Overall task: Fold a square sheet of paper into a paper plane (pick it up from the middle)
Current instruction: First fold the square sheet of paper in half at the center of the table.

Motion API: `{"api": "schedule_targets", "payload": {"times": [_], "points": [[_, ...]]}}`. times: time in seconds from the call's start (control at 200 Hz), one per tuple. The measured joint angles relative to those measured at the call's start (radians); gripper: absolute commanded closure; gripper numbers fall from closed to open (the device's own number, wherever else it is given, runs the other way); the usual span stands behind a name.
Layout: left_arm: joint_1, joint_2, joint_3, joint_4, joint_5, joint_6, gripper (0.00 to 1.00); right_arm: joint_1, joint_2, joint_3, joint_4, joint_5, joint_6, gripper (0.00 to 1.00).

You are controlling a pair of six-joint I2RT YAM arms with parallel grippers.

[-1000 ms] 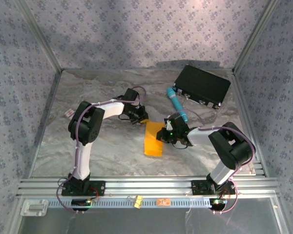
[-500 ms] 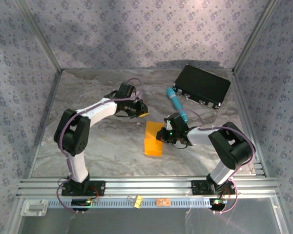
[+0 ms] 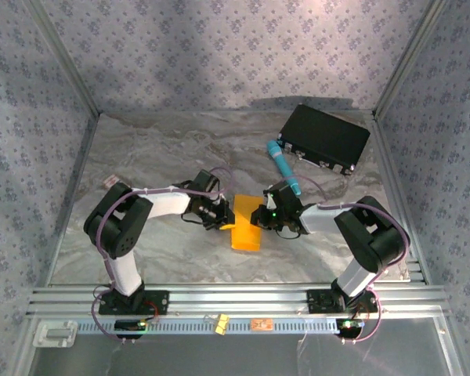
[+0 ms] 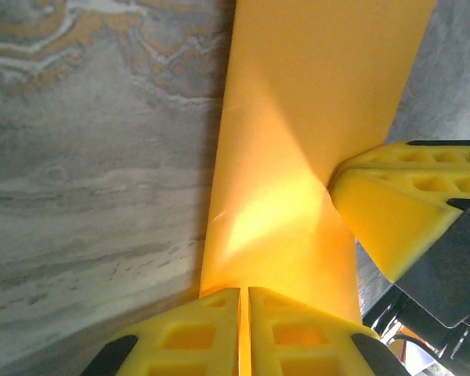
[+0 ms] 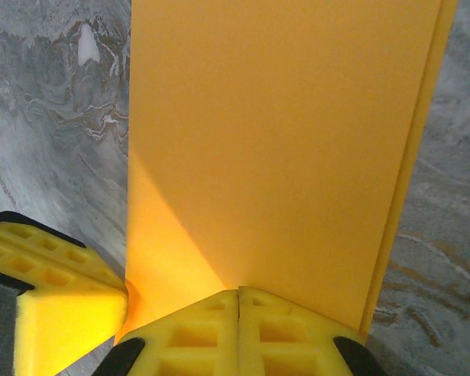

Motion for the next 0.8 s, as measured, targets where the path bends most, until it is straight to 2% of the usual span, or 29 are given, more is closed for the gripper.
{"api": "schedule_targets", "payload": {"times": [0.21,0.575,0.8], "points": [[0.000,-0.004,0.000,0.015,-0.003,0.013,0.89,0.001,0.000,0.000,0.001,0.000,0.002,1.00],[0.000,-0.010,-0.041,0.007,-0.042,0.111,0.89,0.005,0.002,0.000,0.007,0.000,0.014,1.00],[0.000,-0.050,-0.032,-0.063,-0.068,0.117,0.88,0.005,0.003,0.000,0.008,0.001,0.015,1.00]]}}
